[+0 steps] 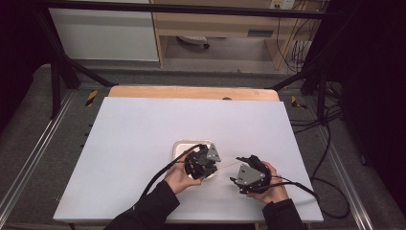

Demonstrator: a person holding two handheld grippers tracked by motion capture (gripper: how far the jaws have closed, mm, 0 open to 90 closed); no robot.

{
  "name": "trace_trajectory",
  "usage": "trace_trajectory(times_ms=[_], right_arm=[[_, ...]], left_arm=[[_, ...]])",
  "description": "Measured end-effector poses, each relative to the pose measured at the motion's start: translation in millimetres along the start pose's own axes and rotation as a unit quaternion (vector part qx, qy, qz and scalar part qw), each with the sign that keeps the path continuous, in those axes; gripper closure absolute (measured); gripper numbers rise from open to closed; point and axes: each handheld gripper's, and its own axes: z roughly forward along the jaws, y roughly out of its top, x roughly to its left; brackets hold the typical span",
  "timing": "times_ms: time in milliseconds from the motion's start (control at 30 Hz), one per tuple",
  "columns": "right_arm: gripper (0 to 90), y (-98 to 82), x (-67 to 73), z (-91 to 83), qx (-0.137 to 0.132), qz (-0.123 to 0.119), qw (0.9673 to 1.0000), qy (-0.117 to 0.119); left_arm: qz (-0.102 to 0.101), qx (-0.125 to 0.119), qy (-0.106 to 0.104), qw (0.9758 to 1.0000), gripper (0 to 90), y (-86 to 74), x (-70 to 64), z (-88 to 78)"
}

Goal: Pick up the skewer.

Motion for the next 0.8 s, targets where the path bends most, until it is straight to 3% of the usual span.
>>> trace_trajectory(times_ms=[333,667,800], right_arm=[[49.5,3.7,2.1,3.5,0.008,-0.073,0.9973,0.004],[63.0,2.7,4.2,6.2,0.014,-0.121,0.9926,0.005],[70.5,1.9,5.3,6.8,0.018,-0.128,0.9916,0.007]], left_arm=[[0.013,0.006,-0.012,0.9998,88.7,8.5,-4.4,4.1],[0.026,0.009,-0.025,0.9993,88.7,12.3,-11.2,7.0],[0.029,0.010,-0.028,0.9991,88.7,12.9,-12.9,7.7]])
